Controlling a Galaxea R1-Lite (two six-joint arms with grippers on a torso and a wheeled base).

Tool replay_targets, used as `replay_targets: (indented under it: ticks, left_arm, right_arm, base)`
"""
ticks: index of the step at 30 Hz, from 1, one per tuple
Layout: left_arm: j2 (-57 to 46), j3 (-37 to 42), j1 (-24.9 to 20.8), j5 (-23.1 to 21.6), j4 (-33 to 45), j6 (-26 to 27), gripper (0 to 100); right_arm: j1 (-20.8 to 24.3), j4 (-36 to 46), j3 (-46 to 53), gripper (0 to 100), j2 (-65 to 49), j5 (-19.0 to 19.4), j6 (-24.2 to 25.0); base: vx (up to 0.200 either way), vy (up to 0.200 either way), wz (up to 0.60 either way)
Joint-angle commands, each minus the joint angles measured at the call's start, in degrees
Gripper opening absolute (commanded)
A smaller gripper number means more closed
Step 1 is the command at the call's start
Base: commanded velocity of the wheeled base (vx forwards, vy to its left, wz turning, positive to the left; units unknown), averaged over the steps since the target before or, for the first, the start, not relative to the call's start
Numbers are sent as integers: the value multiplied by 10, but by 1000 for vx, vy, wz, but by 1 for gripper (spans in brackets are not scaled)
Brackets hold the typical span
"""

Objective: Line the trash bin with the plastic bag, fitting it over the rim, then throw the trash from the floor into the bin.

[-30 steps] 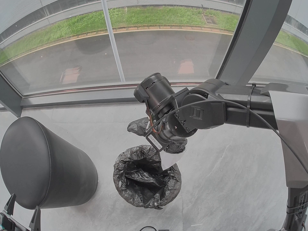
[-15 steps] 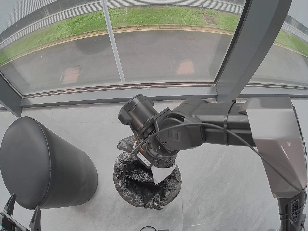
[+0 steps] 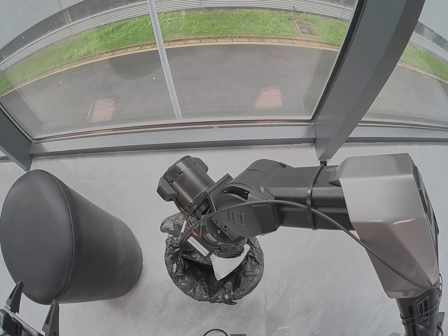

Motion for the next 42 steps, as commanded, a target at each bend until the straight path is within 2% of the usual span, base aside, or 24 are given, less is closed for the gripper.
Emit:
replay_targets:
  ticks: [1,9,42]
  left_arm:
    - [-9,9,0,0,0,0,100]
    - [-9,9,0,0,0,0,100]
    - [-9,9,0,0,0,0,100]
  right_arm:
    - [4,-1,0,0,11,1,-1]
    - [12,-25,0,0,28,1,-2]
    - [11,-26,0,0,44,-1,-2]
  base:
    - [0,0,0]
    - [0,0,0]
    - [0,0,0]
